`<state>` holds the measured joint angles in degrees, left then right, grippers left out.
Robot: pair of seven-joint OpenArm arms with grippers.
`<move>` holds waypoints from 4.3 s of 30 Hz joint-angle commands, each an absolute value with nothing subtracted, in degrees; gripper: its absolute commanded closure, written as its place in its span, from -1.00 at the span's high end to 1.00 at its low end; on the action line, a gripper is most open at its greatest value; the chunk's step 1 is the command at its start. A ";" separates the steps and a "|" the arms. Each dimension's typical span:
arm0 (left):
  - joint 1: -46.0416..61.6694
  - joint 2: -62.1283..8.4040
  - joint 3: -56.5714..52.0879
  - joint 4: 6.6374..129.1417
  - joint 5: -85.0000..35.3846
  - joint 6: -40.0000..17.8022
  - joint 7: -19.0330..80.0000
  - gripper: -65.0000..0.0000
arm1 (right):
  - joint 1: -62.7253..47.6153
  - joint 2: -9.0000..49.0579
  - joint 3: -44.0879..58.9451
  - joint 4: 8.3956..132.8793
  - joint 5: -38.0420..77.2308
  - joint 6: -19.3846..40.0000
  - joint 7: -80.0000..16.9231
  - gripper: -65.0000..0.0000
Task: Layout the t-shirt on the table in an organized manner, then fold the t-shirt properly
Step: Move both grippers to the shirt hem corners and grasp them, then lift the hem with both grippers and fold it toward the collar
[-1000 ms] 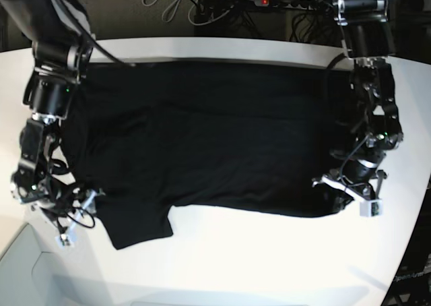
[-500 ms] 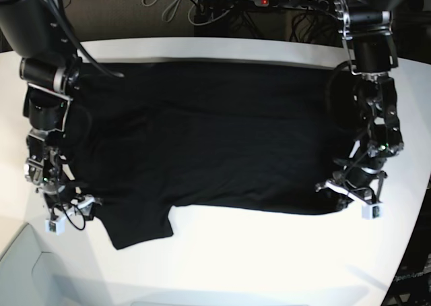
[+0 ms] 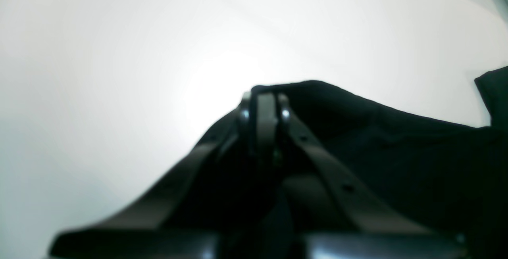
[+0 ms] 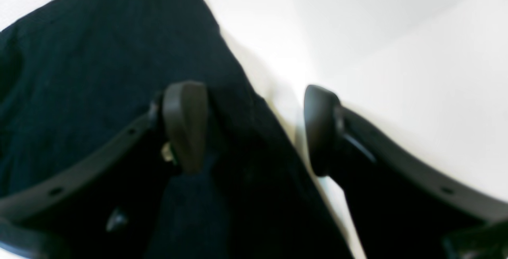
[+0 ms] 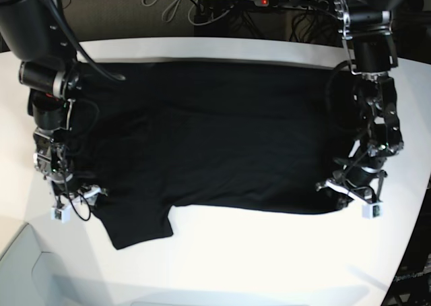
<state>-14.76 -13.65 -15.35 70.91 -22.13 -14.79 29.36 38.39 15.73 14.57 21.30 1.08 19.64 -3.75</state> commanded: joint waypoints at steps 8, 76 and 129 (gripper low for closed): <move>-15.96 -15.52 -15.52 71.78 -22.64 -14.99 27.65 -1.00 | 38.90 16.22 7.78 22.11 1.63 19.74 -2.15 0.00; -3.03 -17.71 -19.74 82.59 -23.34 -15.08 27.74 -1.00 | 2.86 17.01 13.58 79.60 8.40 24.04 -10.15 -1.00; 14.02 -21.76 -21.49 91.03 -22.73 -15.08 28.18 -1.00 | -7.69 18.07 16.75 85.76 8.31 25.54 -10.15 -1.00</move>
